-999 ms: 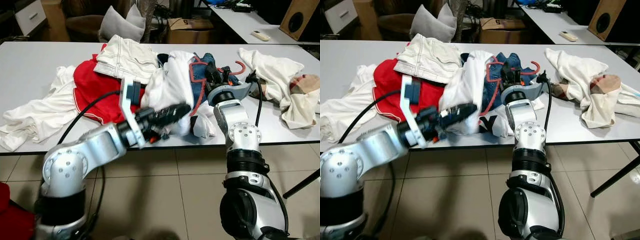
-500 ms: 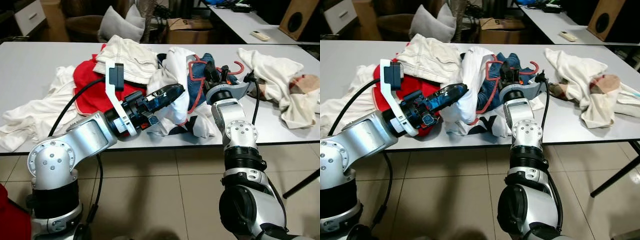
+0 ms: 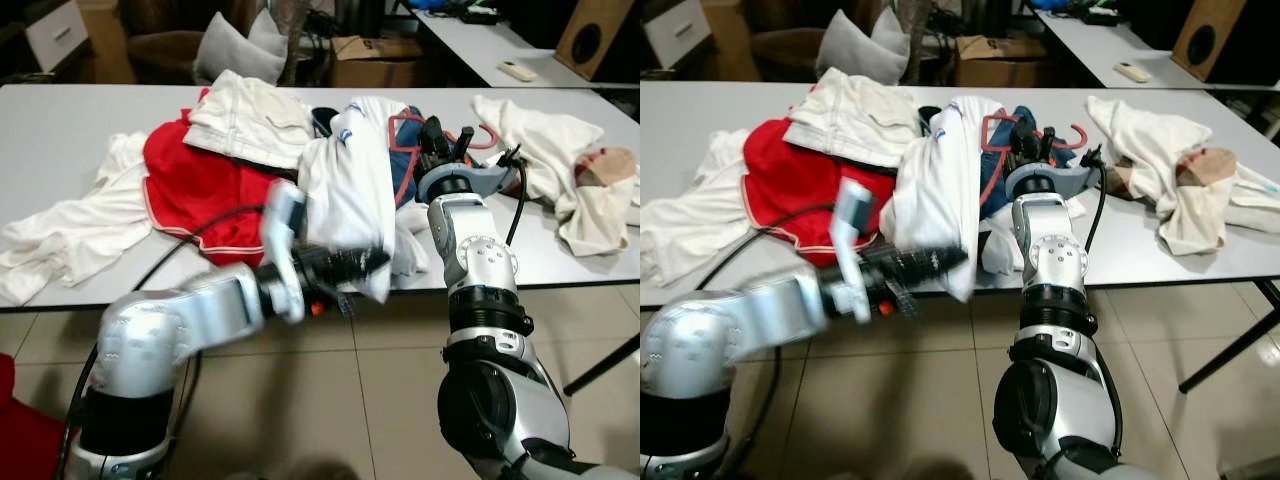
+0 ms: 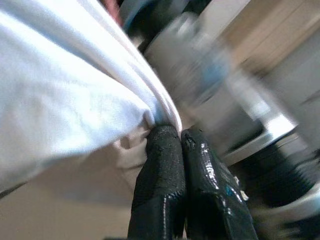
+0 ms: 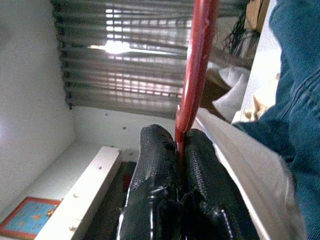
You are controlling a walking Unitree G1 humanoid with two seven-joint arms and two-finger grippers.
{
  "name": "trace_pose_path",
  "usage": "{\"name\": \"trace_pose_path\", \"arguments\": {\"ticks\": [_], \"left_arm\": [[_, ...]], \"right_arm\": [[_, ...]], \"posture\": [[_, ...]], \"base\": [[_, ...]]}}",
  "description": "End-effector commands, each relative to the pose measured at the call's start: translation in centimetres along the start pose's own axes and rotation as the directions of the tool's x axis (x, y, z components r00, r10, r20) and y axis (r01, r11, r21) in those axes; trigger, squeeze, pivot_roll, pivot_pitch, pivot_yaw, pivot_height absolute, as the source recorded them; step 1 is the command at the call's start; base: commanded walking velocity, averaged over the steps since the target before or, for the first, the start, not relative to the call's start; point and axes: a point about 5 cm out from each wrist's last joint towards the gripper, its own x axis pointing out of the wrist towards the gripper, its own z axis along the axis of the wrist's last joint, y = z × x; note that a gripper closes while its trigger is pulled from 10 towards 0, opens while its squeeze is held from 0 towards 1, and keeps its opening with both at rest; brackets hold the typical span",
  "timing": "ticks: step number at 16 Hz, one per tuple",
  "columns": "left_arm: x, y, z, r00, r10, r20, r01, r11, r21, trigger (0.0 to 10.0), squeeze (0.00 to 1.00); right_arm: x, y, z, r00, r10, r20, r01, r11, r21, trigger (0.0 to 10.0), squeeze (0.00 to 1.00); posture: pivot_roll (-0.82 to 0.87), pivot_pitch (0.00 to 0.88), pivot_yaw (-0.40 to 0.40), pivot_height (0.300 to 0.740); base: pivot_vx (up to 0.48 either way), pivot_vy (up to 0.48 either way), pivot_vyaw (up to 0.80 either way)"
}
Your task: Hang hanger
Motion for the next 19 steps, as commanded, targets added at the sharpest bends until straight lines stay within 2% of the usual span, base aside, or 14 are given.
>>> {"name": "trace_pose_path", "arguments": {"ticks": [1,2,4,5,6,7,8,10,13,14,15,17,18,19], "left_arm": [[0.6,0.1,-0.5,0.998,0.042,-0.039,-0.040,0.998,0.054,0.9,0.00],[0.7,0.6,-0.1,0.994,0.108,-0.013,-0.106,0.988,0.113,10.0,0.00],[0.4,0.8,0.7,0.990,0.133,0.051,-0.139,0.980,0.142,10.0,0.00],[0.2,0.4,1.1,0.993,0.092,0.079,-0.104,0.981,0.165,10.0,1.00],[-0.1,-0.5,0.9,0.998,0.032,0.050,-0.042,0.977,0.207,10.0,1.00],[-0.4,-1.2,0.1,0.999,-0.003,-0.036,0.013,0.960,0.278,10.0,1.00],[-1.1,-1.1,-1.2,0.990,0.023,-0.136,0.026,0.935,0.353,10.0,1.00],[-1.8,-0.9,-1.9,0.985,0.023,-0.173,0.040,0.935,0.353,10.0,1.00],[-4.8,0.1,-2.4,0.979,0.045,-0.201,0.029,0.936,0.350,10.0,1.00],[-6.1,1.4,-1.7,0.985,0.115,-0.131,-0.058,0.925,0.376,10.0,1.00],[-6.9,2.3,-1.0,0.983,0.170,-0.063,-0.133,0.913,0.385,10.0,1.00],[-7.8,3.7,0.0,0.965,0.257,0.050,-0.257,0.892,0.371,10.0,1.00],[-8.9,5.3,0.9,0.915,0.368,0.168,-0.404,0.855,0.325,10.0,1.00],[-9.3,5.9,1.2,0.887,0.410,0.213,-0.460,0.824,0.331,10.0,1.00]], "right_arm": [[0.6,1.7,-1.4,0.998,0.055,-0.021,-0.054,0.997,0.052,10.0,0.00],[0.5,1.6,-1.4,0.999,0.047,-0.021,-0.045,0.997,0.062,10.0,0.00],[0.4,1.4,-1.4,0.999,0.043,-0.028,-0.041,0.997,0.063,10.0,0.00],[0.4,1.3,-1.3,0.999,0.041,-0.037,-0.039,0.998,0.049,10.0,0.00],[0.3,1.2,-1.3,0.998,0.038,-0.042,-0.036,0.999,0.040,10.0,0.00],[0.2,1.1,-1.1,0.998,0.035,-0.044,-0.033,0.999,0.030,10.0,0.00],[0.1,0.9,-0.8,0.999,0.030,-0.041,-0.029,0.999,0.021,10.0,0.00],[0.0,0.9,-0.5,0.999,0.034,-0.041,-0.034,0.999,0.015,10.0,0.00],[-0.3,1.2,0.0,0.995,0.076,-0.062,-0.077,0.997,-0.022,10.0,0.00],[-0.9,1.5,0.2,0.987,0.130,-0.094,-0.134,0.990,-0.042,10.0,0.00],[-1.5,1.6,0.3,0.980,0.163,-0.117,-0.171,0.984,-0.057,10.0,0.00],[-2.3,1.7,0.7,0.969,0.203,-0.143,-0.215,0.974,-0.077,10.0,0.00],[-3.5,2.0,1.2,0.951,0.255,-0.175,-0.275,0.956,-0.105,10.0,0.00],[-4.1,2.3,1.4,0.940,0.284,-0.191,-0.310,0.943,-0.120,10.0,0.00]], "posture": [[-0.07,0.000,-0.018,0.740],[-0.07,0.000,-0.018,0.740],[-0.07,0.000,-0.019,0.740],[-0.07,0.000,-0.019,0.740],[-0.07,0.000,-0.019,0.740],[-0.07,0.000,-0.019,0.740],[-0.07,0.000,-0.019,0.740],[-0.07,0.000,-0.017,0.740],[-0.07,0.000,-0.026,0.740],[-0.06,0.000,-0.029,0.740],[-0.06,0.000,-0.032,0.740],[-0.06,0.000,-0.033,0.740],[-0.06,0.000,-0.035,0.740],[-0.07,0.000,-0.034,0.740]], "base": [[0.000,0.000,0.00],[0.000,0.000,0.00],[0.000,0.000,0.00],[0.000,0.000,0.00],[0.000,0.000,0.00],[0.000,0.000,0.00],[0.000,0.000,0.00],[0.000,0.000,0.00],[0.000,0.000,0.00],[0.000,0.000,0.00],[0.000,0.000,0.61],[0.000,0.000,0.78],[0.000,0.000,0.76],[0.000,0.000,0.76]]}}
